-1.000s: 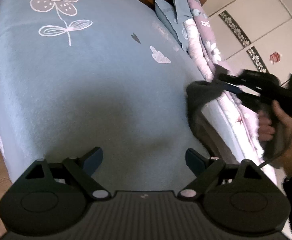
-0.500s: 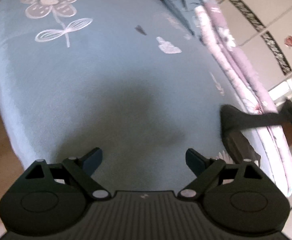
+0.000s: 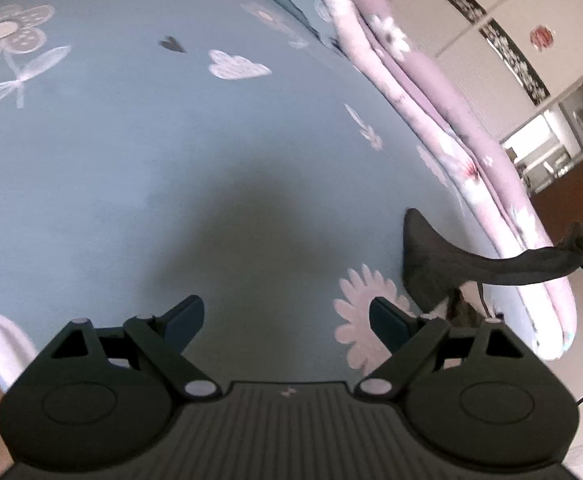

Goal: Fold clothes

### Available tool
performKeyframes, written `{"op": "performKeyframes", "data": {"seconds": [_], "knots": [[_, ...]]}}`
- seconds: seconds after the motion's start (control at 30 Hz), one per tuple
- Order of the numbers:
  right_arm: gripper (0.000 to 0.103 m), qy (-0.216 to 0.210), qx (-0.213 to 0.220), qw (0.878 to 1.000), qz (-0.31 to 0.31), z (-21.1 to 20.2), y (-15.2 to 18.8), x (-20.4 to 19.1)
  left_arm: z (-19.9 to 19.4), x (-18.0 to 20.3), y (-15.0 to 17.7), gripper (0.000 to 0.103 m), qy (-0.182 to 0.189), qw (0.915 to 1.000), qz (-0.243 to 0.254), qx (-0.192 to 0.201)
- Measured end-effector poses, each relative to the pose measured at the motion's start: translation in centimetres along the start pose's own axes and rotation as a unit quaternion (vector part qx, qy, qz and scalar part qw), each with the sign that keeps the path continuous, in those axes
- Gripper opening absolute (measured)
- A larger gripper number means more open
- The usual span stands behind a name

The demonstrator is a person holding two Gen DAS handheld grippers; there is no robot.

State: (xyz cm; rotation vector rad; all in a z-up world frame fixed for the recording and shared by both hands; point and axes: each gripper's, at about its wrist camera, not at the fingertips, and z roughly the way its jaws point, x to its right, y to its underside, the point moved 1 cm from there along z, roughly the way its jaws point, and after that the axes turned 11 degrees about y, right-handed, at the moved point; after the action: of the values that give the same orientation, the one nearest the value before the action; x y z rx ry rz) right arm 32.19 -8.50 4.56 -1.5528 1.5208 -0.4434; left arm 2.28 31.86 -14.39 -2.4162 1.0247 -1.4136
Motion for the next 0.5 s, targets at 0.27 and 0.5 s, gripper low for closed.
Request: {"op": "performKeyframes", "data": {"seconds": [0.27,0.5], "knots": [[0.025,0.031,0.009,0.998,0.044,-1.6,-0.4,8.3,2.8,4.9,1.0,0.089,0.007,0.9985,0.042,-0.035],[0.026,0.042,0.003,0.997,0.071,-1.9,0.0,13.6,5.0,8.5,2.4,0.089,0.012,0.9952,0.075,-0.062]]}}
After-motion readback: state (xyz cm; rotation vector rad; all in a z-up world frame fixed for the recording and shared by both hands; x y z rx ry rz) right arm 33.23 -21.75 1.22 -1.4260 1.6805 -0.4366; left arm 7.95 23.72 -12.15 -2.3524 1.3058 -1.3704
